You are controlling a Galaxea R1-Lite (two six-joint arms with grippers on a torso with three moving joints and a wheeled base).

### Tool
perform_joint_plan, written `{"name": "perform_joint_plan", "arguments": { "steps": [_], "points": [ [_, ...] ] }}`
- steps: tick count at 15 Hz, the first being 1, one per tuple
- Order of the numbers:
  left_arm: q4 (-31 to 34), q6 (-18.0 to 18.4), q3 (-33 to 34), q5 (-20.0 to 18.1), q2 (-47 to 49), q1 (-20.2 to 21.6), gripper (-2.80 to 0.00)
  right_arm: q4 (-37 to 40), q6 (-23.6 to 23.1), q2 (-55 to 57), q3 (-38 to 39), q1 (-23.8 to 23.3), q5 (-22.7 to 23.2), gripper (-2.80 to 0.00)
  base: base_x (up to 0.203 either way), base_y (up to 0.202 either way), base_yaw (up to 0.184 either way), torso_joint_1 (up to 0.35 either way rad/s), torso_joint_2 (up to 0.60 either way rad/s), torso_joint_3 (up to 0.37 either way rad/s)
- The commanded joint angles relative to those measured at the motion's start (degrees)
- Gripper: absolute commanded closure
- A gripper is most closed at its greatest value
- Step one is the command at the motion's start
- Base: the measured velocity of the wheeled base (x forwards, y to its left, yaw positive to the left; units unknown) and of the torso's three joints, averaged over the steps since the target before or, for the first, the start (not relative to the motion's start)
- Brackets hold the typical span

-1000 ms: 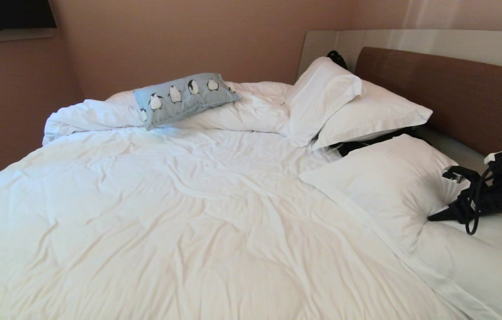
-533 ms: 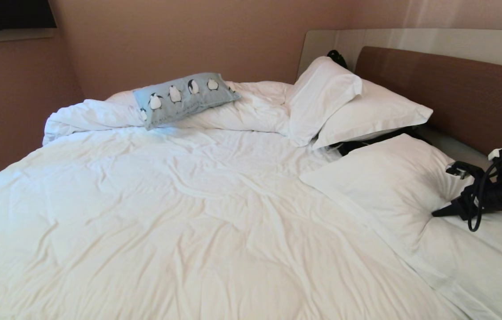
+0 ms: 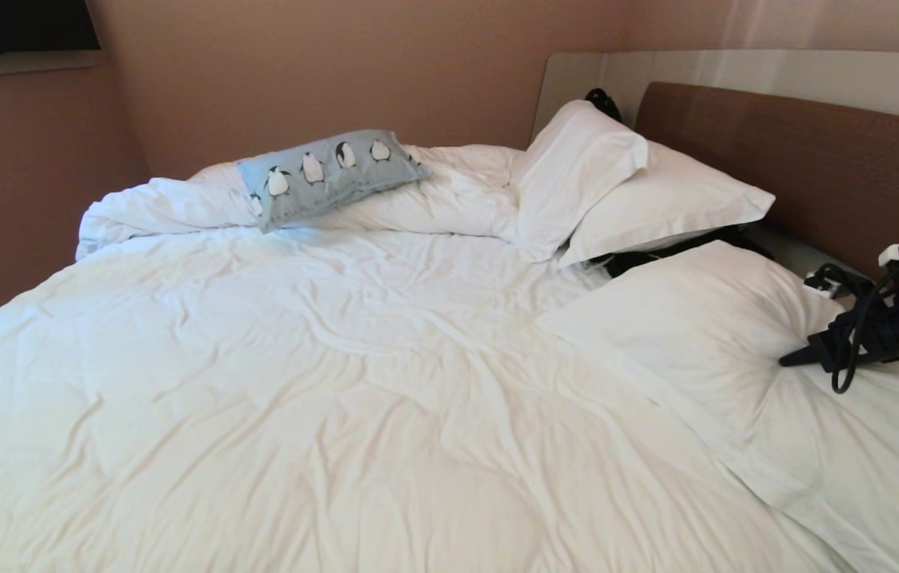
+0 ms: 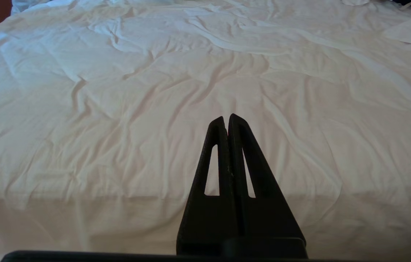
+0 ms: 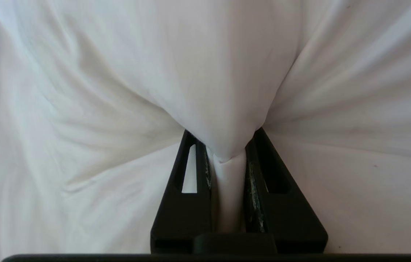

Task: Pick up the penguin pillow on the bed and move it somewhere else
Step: Place the pillow at the bedside

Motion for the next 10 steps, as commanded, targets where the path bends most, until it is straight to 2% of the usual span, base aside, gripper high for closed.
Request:
{"name": "perform_joint_plan", "arguments": {
  "steps": [1,10],
  "points": [
    [-0.02,0.0,0.0,0.02,-0.02,0.01,0.0,-0.13,5.36,-0.84,-0.79,0.59,0.31,0.0,0.0,0.0,0.0,0.0,0.0,0.0],
    [-0.02,0.0,0.0,0.02,0.06,0.01,0.0,-0.21,17.6,-2.21,-4.64,1.58,0.31,0.0,0.0,0.0,0.0,0.0,0.0,0.0]
  ]
}}
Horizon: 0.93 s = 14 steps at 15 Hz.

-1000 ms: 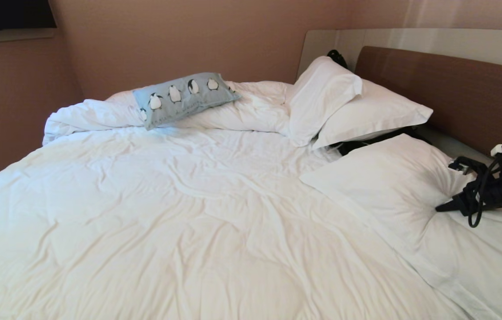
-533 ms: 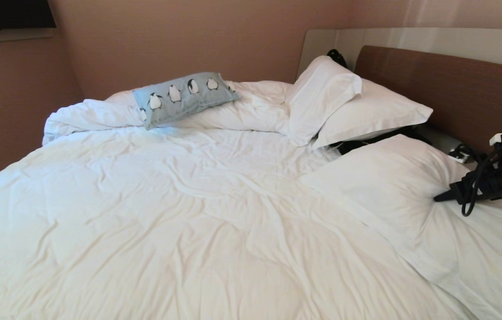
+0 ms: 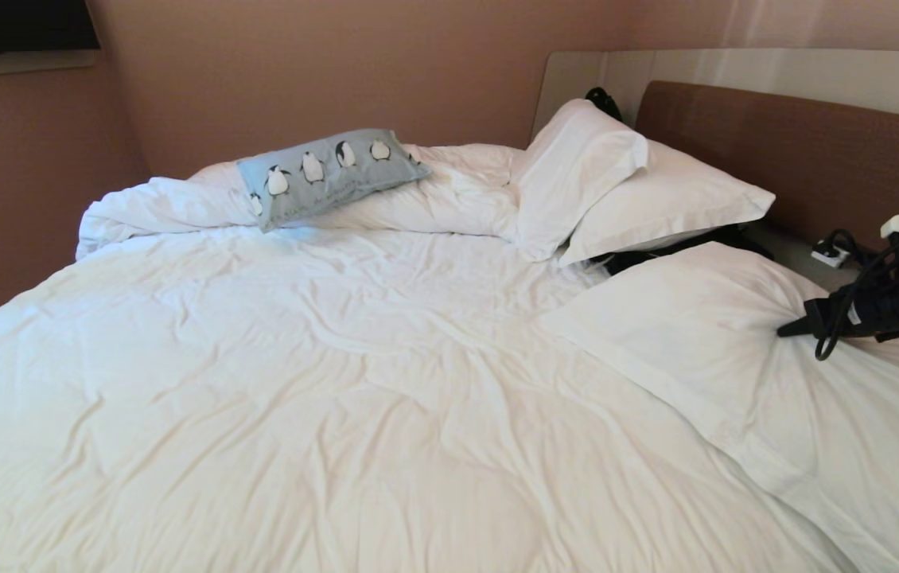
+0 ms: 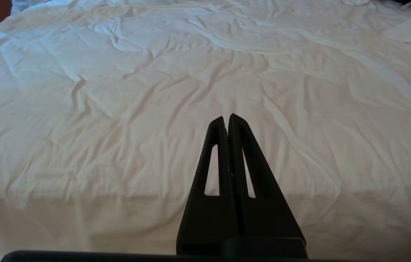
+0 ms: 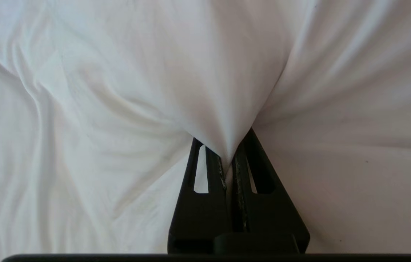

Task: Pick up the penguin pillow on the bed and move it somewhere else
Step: Place the pillow at the bedside

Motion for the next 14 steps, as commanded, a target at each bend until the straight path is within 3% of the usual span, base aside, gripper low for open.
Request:
{"name": "perform_joint_plan", "arguments": {
  "steps": [1,14],
  "points": [
    [0.0,-0.02,0.0,0.05,0.05,-0.01,0.0,-0.09,4.14,-0.44,-0.51,0.01,0.16,0.0,0.0,0.0,0.0,0.0,0.0,0.0],
    [0.0,-0.02,0.0,0.05,-0.02,-0.01,0.0,-0.1,11.53,-2.9,-2.8,0.01,0.43,0.0,0.0,0.0,0.0,0.0,0.0,0.0]
  ]
}}
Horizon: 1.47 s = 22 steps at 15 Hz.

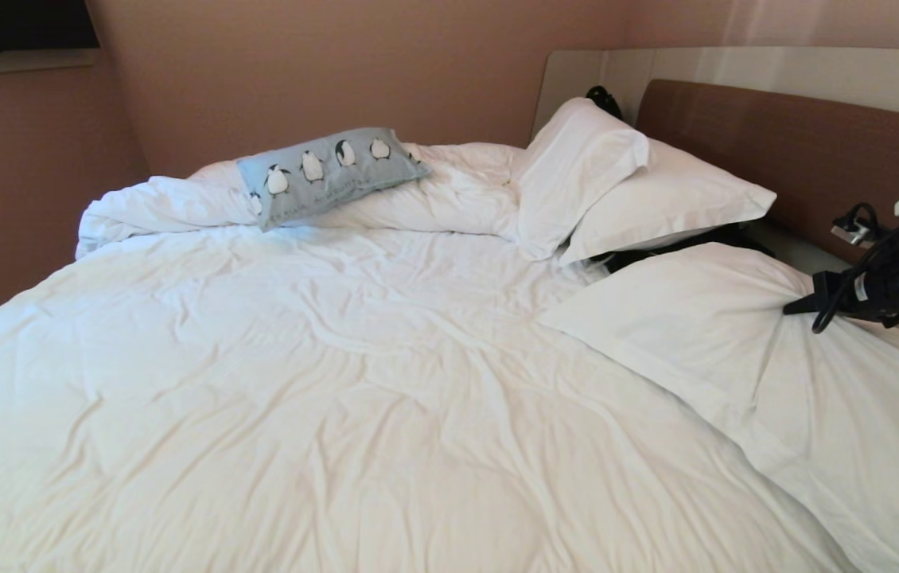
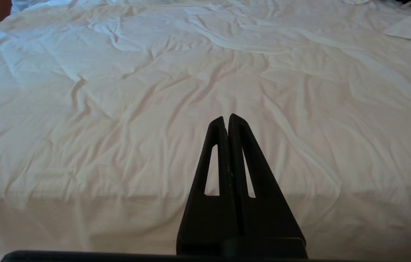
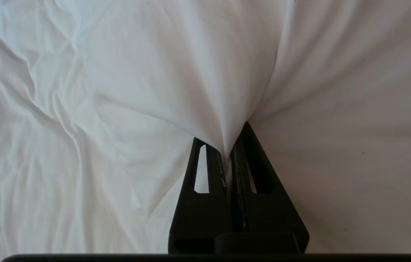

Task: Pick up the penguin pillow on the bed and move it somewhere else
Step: Place the pillow at the bedside

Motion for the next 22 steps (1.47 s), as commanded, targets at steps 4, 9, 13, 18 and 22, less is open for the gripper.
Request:
{"name": "perform_joint_plan", "arguments": {
  "steps": [4,9,13,18,22],
  "points": [
    [0.0,0.0,0.0,0.02,-0.01,0.01,0.0,-0.11,4.25,-1.34,-1.43,-0.04,0.16,0.0,0.0,0.0,0.0,0.0,0.0,0.0],
    [0.0,0.0,0.0,0.02,0.01,0.01,0.0,-0.66,5.91,-2.23,-1.63,-0.1,0.62,0.0,0.0,0.0,0.0,0.0,0.0,0.0],
    [0.0,0.0,0.0,0.02,-0.01,0.01,0.0,-0.55,7.61,-4.02,-1.66,-0.19,2.87,0.0,0.0,0.0,0.0,0.0,0.0,0.0],
    [0.0,0.0,0.09,0.02,-0.02,0.01,0.0,-0.49,9.46,-6.35,-1.63,-0.19,2.53,0.0,0.0,0.0,0.0,0.0,0.0,0.0],
    [0.0,0.0,0.0,0.02,-0.02,0.01,0.0,-0.58,11.56,-8.01,-1.63,-0.19,2.56,0.0,0.0,0.0,0.0,0.0,0.0,0.0]
  ]
}}
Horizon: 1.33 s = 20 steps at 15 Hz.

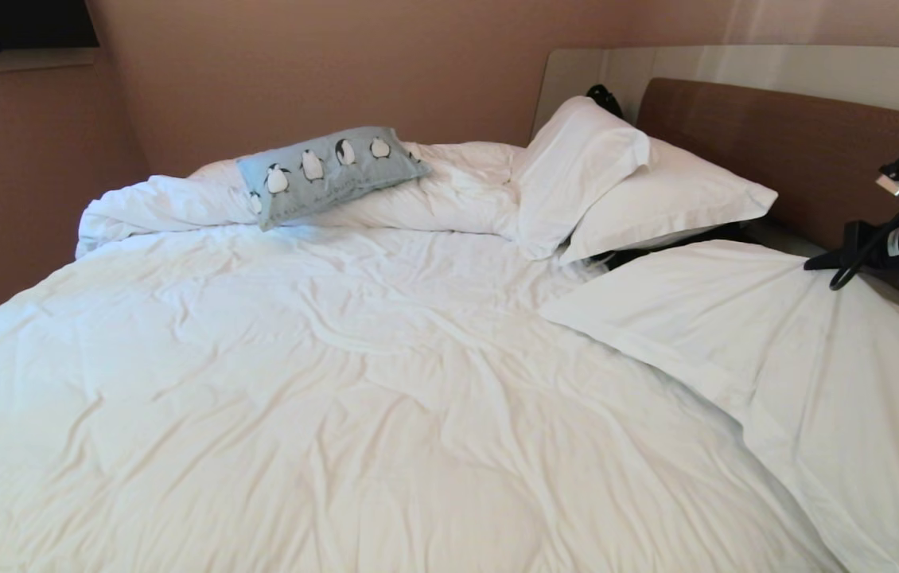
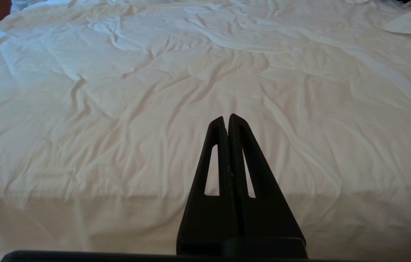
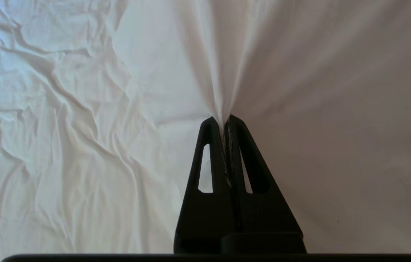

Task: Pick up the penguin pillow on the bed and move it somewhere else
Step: Place the pillow at the bedside

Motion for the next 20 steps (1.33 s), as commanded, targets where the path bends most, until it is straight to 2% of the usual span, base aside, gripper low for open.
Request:
{"name": "perform_joint_plan", "arguments": {
  "steps": [1,7,12,17,20],
  "points": [
    [0.0,0.0,0.0,0.05,-0.02,0.01,0.0,0.11,1.4,-1.39,-0.08,-0.08,0.18,0.0,0.0,0.0,0.0,0.0,0.0,0.0],
    [0.0,0.0,0.09,0.05,0.06,0.01,0.0,-2.17,4.95,-2.53,-0.08,-0.35,0.0,0.0,0.0,0.0,0.0,0.0,0.0,0.0],
    [0.0,0.0,0.0,0.05,-0.02,0.01,0.0,-5.18,7.73,-2.44,-0.08,-0.7,-2.95,0.0,0.0,0.0,0.0,0.0,0.0,0.0],
    [0.0,0.0,0.0,0.05,-0.02,0.01,0.0,-9.73,13.5,-2.97,-0.08,-2.38,-3.06,0.0,0.0,0.0,0.0,0.0,0.0,0.0],
    [0.0,0.0,0.0,0.05,-0.01,0.01,0.0,-10.35,14.03,-3.23,-0.08,-2.99,-3.08,0.0,0.0,0.0,0.0,0.0,0.0,0.0]
  ]
}}
